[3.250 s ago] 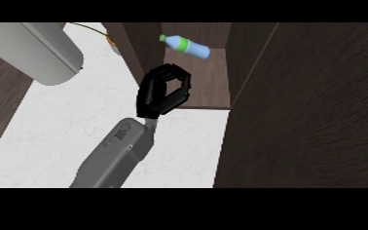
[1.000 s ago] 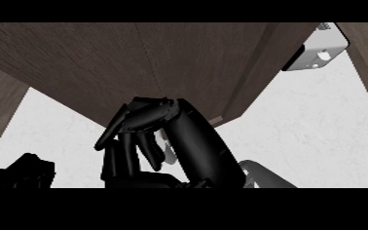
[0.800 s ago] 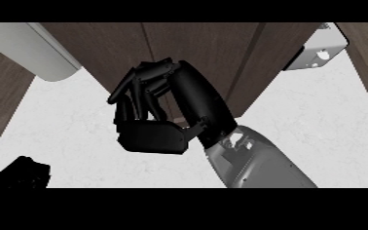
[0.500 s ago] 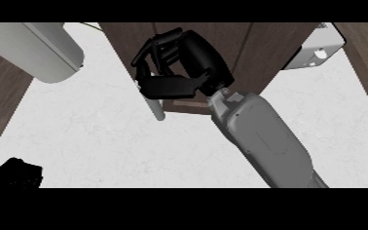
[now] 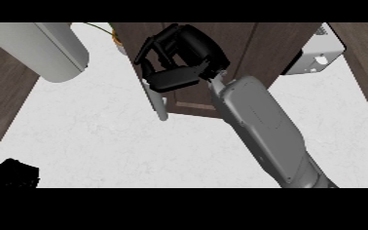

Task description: Pick up the bottled water, place it into the cabinet and close the cabinet

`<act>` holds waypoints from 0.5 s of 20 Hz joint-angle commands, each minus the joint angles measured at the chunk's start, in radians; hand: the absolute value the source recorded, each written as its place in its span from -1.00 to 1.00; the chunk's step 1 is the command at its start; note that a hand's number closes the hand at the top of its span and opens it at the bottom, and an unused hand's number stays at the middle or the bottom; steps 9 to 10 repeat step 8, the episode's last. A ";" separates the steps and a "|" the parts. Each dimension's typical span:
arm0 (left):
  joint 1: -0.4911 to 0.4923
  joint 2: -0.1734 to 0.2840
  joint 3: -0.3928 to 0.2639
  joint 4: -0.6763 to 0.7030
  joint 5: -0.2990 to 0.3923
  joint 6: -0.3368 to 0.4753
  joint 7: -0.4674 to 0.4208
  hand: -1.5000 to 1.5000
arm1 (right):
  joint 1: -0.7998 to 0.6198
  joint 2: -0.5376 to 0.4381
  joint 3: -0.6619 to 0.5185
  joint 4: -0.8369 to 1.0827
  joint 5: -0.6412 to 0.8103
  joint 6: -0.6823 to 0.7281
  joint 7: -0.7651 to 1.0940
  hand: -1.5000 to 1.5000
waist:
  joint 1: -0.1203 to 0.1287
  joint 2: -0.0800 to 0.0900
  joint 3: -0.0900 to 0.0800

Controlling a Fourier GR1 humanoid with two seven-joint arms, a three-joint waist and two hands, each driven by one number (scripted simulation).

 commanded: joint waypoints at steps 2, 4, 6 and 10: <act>-0.023 0.001 0.016 -0.007 0.005 0.002 0.008 1.00 | -0.051 -0.118 -0.131 0.191 0.017 -0.002 -0.038 1.00 | -0.009 0.049 0.009; -0.015 0.004 0.004 -0.019 -0.003 0.006 0.022 1.00 | -0.025 -0.115 -0.123 0.204 0.021 0.010 -0.076 1.00 | -0.008 0.049 0.009; -0.005 -0.006 -0.007 -0.014 -0.007 -0.004 0.012 1.00 | -0.055 -0.113 -0.130 0.224 0.019 0.015 -0.074 1.00 | -0.002 0.048 0.008; -0.038 -0.013 0.000 -0.039 -0.008 0.037 0.031 1.00 | -0.076 -0.117 -0.133 0.239 0.023 0.018 -0.076 1.00 | -0.005 0.050 0.009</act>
